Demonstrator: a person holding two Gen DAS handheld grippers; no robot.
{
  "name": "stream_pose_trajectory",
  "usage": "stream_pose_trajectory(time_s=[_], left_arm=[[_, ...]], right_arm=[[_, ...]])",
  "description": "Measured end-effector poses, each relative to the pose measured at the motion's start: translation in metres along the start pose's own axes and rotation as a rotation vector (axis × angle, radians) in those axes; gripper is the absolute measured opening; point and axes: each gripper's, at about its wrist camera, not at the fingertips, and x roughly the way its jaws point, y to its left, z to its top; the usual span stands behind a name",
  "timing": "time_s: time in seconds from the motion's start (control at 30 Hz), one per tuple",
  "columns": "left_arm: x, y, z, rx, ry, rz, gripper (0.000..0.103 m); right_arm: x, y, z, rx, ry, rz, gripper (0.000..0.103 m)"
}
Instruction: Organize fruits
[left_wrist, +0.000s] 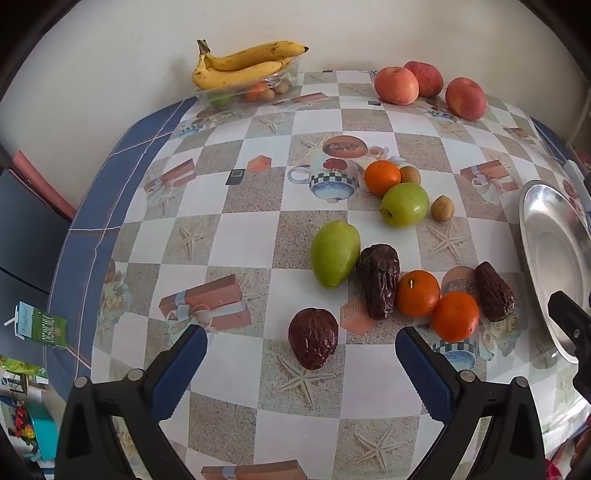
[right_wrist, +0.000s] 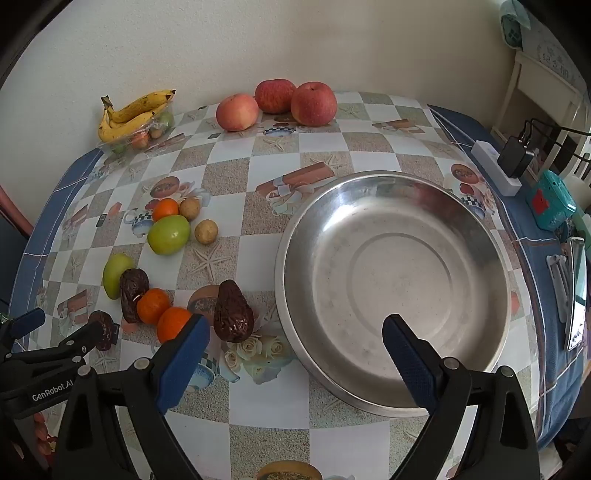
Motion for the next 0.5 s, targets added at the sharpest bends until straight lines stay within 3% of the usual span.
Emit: stream_pose_trajectory(time_s=[0.5], left_arm=[[-0.0001,0.0020,0.0000,0.007,-0.001,-0.001,0.103]], right_arm=[[0.0009,-0.0008,0.0001,0.000,0.002,0.001,0.095]])
